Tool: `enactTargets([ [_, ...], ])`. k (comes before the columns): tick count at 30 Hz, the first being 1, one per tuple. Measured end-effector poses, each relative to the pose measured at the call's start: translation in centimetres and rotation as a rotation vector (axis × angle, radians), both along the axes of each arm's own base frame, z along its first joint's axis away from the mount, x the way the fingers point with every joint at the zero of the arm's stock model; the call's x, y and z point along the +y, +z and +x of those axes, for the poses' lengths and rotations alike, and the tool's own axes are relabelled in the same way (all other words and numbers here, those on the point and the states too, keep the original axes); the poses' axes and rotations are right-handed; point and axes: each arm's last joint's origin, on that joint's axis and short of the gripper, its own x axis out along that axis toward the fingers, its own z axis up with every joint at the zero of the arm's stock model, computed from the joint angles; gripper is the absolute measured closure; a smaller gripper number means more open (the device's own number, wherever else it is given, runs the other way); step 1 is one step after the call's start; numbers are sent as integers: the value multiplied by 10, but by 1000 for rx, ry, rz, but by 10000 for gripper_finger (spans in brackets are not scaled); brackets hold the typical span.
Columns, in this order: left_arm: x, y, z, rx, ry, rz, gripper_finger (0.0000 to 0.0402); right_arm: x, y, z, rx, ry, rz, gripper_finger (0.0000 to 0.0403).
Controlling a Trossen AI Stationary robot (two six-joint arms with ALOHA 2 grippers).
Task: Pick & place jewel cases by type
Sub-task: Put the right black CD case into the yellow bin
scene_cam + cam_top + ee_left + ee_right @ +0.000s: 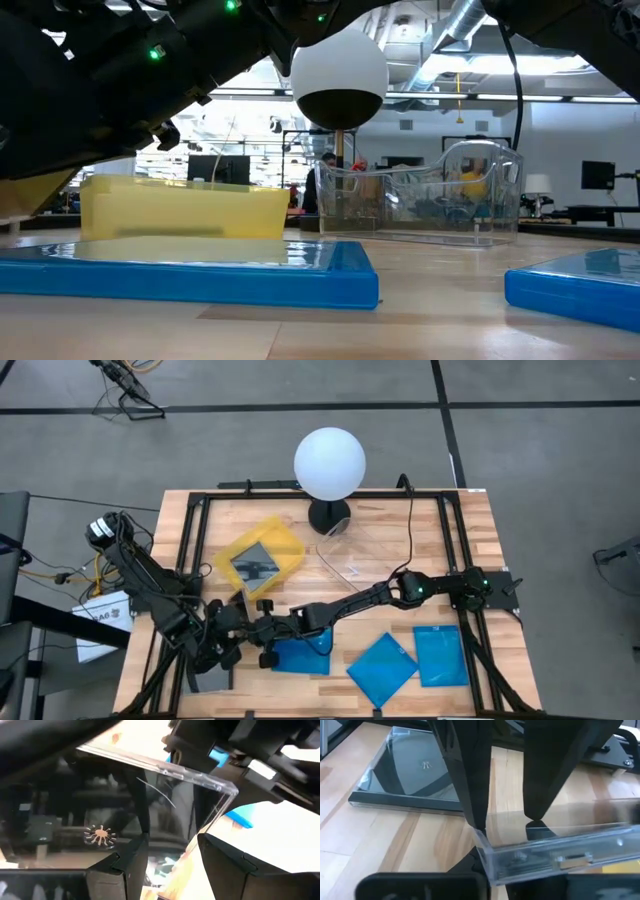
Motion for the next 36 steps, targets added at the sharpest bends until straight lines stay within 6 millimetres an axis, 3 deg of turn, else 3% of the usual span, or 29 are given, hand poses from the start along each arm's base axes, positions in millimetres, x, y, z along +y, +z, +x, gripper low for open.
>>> enactTargets([
  [16, 4, 4, 5, -14, 26, 18, 228, -3, 7, 0, 34, 28, -121, 402],
  [27, 8, 48, 4, 35, 44, 182, 228, -16, 40, 4, -9, 23, -194, 402],
  [36, 32, 75, 12, 106, 79, 349, 228, -46, 69, 2, -12, -13, -227, 402],
])
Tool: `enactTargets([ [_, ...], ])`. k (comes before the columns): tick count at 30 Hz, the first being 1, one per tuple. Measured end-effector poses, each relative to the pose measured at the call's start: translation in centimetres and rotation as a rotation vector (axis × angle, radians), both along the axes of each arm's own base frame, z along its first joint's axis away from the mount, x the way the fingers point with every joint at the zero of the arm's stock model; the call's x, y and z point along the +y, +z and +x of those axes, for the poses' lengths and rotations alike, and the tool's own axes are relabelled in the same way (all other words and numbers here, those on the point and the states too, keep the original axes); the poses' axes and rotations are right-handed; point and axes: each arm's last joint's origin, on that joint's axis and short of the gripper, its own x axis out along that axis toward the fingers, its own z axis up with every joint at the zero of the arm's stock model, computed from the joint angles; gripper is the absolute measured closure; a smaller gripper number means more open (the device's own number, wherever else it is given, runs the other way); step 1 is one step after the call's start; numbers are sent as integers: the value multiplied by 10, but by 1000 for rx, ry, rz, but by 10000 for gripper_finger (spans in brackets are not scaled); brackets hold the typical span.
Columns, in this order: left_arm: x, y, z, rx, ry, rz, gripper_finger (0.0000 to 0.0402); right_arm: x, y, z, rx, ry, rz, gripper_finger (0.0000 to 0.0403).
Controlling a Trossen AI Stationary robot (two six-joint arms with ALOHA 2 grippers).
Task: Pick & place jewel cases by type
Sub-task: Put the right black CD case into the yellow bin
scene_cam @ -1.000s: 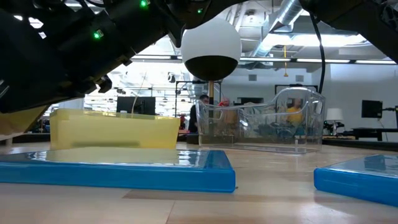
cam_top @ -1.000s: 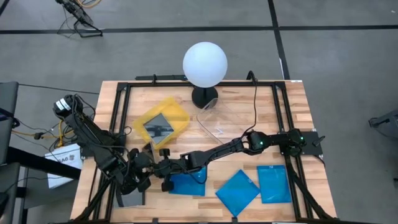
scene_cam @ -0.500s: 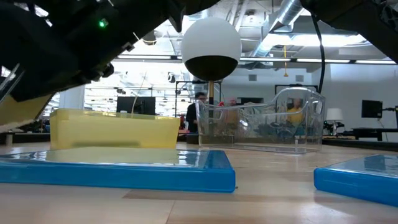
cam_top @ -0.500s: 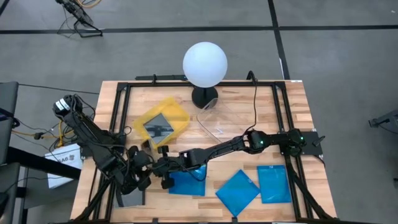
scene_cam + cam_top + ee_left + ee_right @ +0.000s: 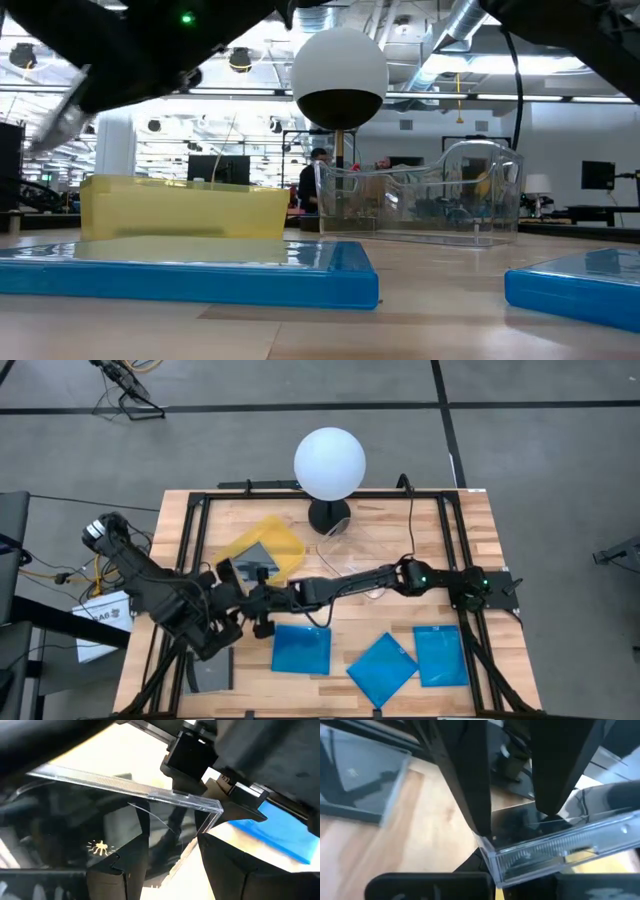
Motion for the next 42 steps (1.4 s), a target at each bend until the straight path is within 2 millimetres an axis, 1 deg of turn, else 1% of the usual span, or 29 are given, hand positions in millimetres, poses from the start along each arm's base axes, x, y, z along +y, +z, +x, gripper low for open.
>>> enactTargets([
  [2, 7, 2, 4, 14, 12, 29, 228, -8, 5, -2, 19, -8, -14, 402],
  [5, 16, 2, 11, 36, 22, 62, 228, -19, 8, -5, 65, -9, -10, 402],
  [10, 30, 4, 20, 35, 51, 117, 228, -35, 24, -14, 121, -6, -44, 403],
  [12, 35, 5, 24, 38, 63, 124, 228, -40, 27, -16, 137, 1, -56, 403],
  [20, 48, 4, 29, 100, 43, 179, 228, -49, 27, -17, 170, 24, -74, 403],
  [29, 67, 4, 34, 128, 110, 254, 228, -69, 28, -17, 178, 3, -88, 403],
  [35, 78, -10, 41, 110, 146, 225, 228, -84, 25, -21, 243, 8, -72, 403],
  [42, 87, -28, 46, 90, 162, 173, 228, -96, 19, -25, 310, -2, 19, 403],
])
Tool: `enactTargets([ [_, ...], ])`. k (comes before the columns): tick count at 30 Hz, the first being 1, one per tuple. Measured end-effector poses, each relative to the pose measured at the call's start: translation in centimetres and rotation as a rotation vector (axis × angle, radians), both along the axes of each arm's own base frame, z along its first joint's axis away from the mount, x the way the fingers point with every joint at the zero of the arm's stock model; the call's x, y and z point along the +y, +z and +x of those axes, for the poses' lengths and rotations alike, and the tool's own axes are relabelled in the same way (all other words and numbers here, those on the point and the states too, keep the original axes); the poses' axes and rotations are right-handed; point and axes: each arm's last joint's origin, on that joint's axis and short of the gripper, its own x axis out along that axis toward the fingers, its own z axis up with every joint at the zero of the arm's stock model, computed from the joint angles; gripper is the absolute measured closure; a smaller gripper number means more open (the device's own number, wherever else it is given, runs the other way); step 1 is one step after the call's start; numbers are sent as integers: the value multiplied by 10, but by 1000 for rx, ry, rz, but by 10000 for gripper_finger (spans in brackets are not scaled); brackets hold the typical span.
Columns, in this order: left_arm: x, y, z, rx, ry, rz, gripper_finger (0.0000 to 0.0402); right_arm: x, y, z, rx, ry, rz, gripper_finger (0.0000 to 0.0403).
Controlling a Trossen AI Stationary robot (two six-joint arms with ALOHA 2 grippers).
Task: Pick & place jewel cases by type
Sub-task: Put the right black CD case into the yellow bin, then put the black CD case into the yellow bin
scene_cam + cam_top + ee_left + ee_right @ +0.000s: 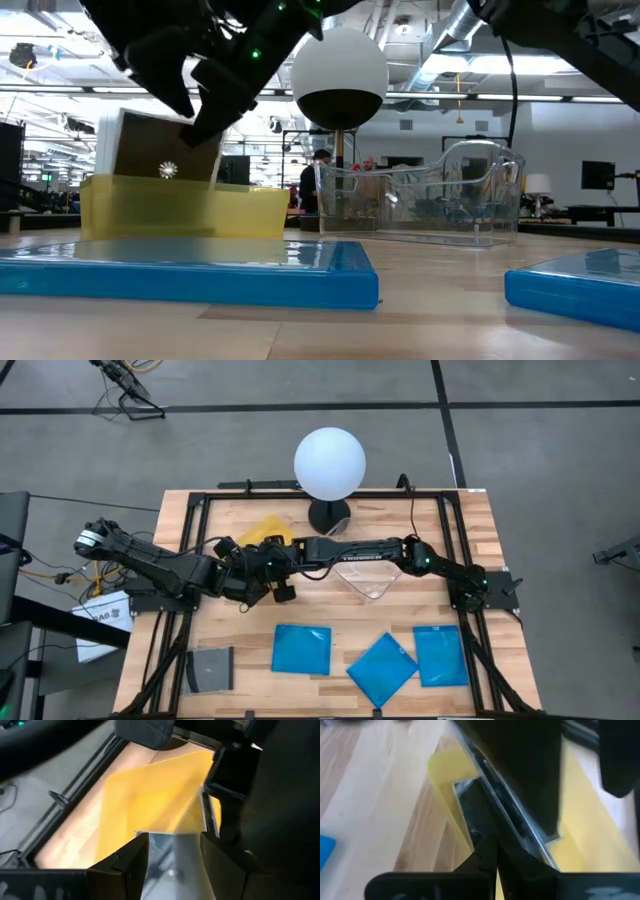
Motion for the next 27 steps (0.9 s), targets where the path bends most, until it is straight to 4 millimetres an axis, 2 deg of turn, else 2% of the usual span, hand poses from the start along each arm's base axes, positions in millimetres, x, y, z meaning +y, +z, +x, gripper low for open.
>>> enactTargets([
  [7, 0, -7, 1, -11, 7, -36, 228, -4, -7, -1, 27, -7, 113, 403],
  [21, -3, -2, 0, -7, -12, -108, 228, -5, -10, -6, 92, -46, 160, 403],
  [24, -9, 6, -3, -32, -53, -135, 228, -4, 0, -11, 92, -58, 182, 403],
  [27, -18, 16, -14, -77, -81, -174, 228, 0, 23, -21, 79, -57, 190, 403],
])
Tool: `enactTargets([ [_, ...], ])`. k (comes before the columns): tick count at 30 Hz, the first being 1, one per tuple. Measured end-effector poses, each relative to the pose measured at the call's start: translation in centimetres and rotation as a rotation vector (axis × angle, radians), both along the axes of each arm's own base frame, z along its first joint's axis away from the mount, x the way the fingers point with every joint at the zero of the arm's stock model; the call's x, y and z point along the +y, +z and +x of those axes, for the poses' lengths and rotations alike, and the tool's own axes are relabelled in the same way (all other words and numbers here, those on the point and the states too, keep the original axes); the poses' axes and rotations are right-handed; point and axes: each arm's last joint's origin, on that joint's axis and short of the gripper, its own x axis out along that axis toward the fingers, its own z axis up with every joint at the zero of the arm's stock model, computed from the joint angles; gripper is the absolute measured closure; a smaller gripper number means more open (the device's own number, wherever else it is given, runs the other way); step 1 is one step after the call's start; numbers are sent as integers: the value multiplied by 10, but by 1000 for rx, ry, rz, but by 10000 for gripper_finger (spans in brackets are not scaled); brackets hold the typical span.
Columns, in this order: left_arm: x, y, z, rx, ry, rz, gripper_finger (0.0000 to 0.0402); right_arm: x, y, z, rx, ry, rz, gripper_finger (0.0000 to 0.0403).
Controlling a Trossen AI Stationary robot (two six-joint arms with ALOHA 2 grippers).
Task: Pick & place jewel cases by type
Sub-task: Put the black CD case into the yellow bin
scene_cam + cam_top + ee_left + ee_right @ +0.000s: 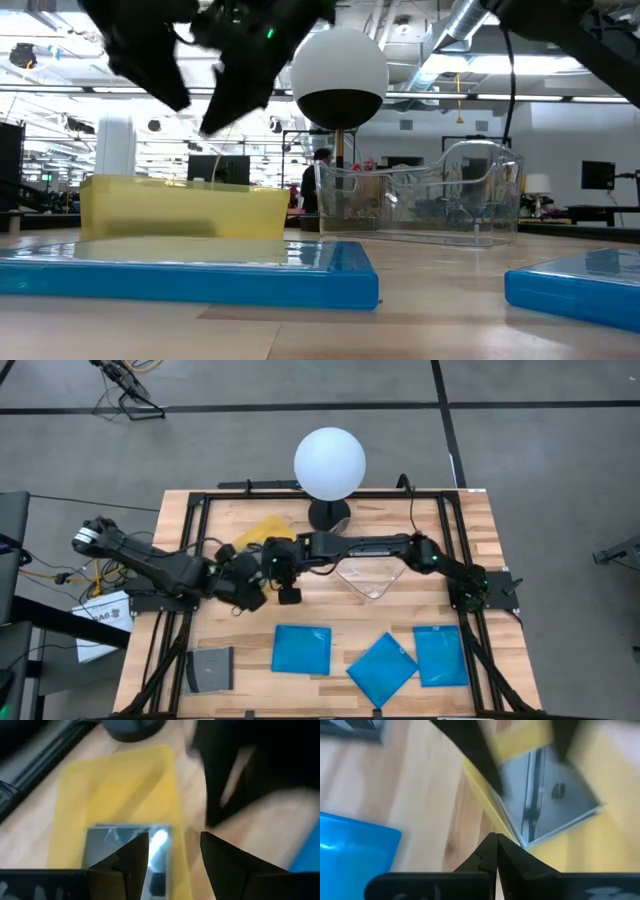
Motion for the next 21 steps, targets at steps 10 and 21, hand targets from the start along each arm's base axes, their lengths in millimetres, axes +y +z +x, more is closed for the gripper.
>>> enactTargets([
  [10, -35, -1, -48, 70, 71, -170, 228, 52, 14, -11, -5, 92, 8, 403],
  [21, -67, -8, -76, 88, 36, -287, 228, 93, 25, -15, -73, 140, 39, 403],
])
